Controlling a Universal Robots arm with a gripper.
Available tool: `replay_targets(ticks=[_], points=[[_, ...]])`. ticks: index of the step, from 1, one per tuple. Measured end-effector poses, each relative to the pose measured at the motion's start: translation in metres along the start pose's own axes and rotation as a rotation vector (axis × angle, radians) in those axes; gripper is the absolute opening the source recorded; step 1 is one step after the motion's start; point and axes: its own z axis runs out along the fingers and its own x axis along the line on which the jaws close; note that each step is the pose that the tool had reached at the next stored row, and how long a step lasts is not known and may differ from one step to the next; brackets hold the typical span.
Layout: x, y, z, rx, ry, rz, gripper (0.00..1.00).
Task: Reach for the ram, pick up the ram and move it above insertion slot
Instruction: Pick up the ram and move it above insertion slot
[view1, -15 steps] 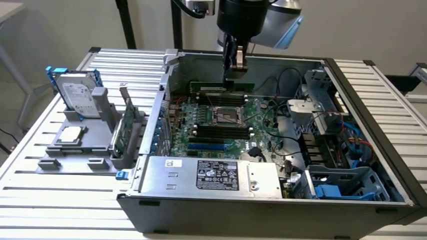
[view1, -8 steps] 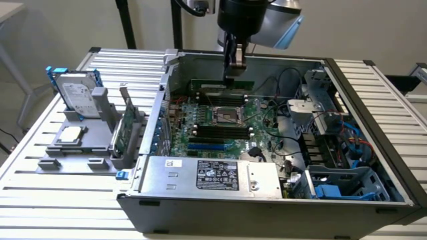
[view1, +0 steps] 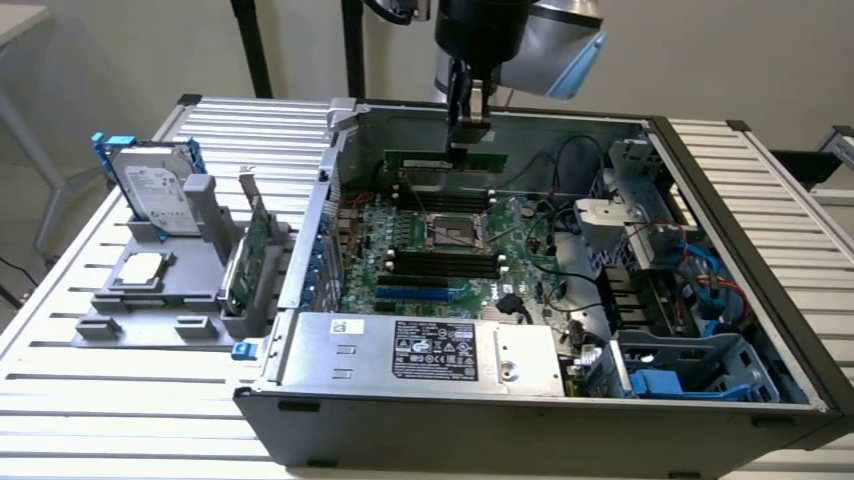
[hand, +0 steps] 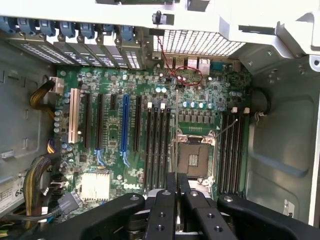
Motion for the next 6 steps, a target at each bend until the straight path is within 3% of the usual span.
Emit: replay_targets(ticks=[6], points=[[0.0,0.0,0.0,0.0,-0.0001,0.0,0.13]])
